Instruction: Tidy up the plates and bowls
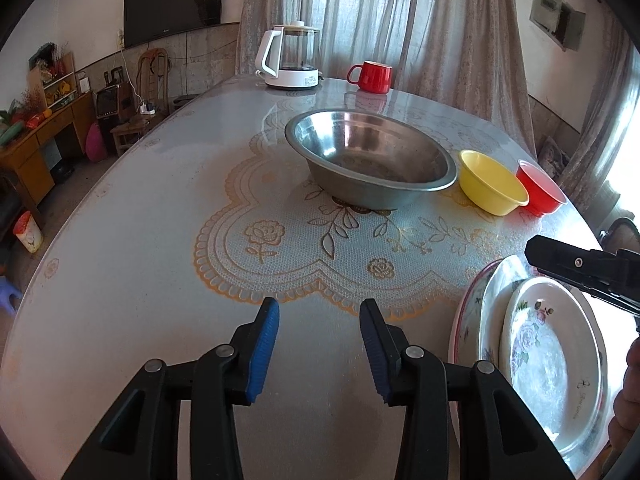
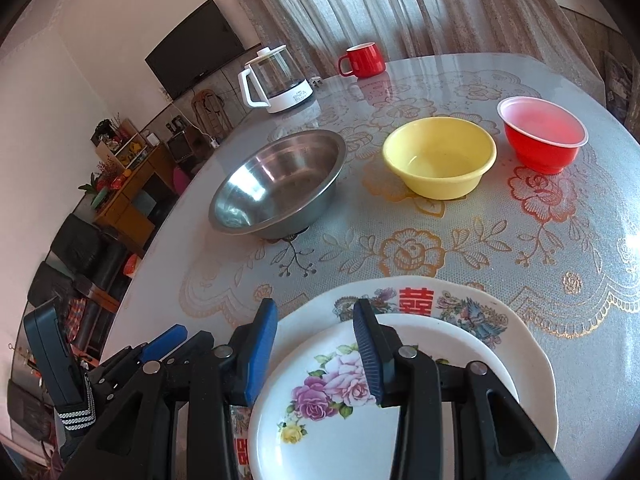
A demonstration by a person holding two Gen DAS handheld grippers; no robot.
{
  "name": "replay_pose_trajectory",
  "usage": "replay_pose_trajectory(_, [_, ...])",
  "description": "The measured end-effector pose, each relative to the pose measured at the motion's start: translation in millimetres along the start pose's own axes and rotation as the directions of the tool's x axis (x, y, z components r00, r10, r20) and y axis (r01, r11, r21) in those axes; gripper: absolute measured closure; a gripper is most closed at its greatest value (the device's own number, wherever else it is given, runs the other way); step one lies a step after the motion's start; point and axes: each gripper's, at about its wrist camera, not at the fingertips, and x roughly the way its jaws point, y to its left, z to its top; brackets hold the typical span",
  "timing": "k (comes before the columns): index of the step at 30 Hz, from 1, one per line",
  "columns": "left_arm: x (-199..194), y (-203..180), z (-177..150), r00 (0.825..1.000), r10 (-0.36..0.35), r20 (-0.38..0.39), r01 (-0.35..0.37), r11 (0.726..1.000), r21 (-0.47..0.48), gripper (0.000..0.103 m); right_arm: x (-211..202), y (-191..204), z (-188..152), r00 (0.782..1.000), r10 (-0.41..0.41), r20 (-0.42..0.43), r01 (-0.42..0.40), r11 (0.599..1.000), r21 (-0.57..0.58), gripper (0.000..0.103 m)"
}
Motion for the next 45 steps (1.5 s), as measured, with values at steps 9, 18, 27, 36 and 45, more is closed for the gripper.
replay_pose_trajectory(9, [10,17,45,0.998,0.004,0.057,-0.002,1.0,-0.028,0.058,27,6,34,1.0,0.015,-0.014,-0.015,0.999,0.035,0.064])
replay_pose_trajectory(18, [40,43,91,0.997,-0.032,0.068,0.039,0.993,-0.109,0.054,60,2,71,0.999,-0.023,-0.024,0.025,0.997,0.076,0.066])
replay_pose_trajectory(27, [74,50,113,0.996,-0.08,0.035,0.084,0.985,-0.15,0.055,92,-13,91,0.997,-0.066,-0.04,0.07,0.988,0.138,0.075])
replay_pose_trajectory(36, [86,35,112,0.993,-0.113,0.02,0.115,0.988,-0.106,0.084,101,-8,95,0.995,-0.09,-0.043,0.094,0.991,0.094,0.086])
replay_pose_trajectory(45, [68,41,94,0.995,-0.095,0.037,0.099,0.989,-0.113,0.084,98,-2,89,0.995,-0.086,-0.05,0.089,0.994,0.064,0.086])
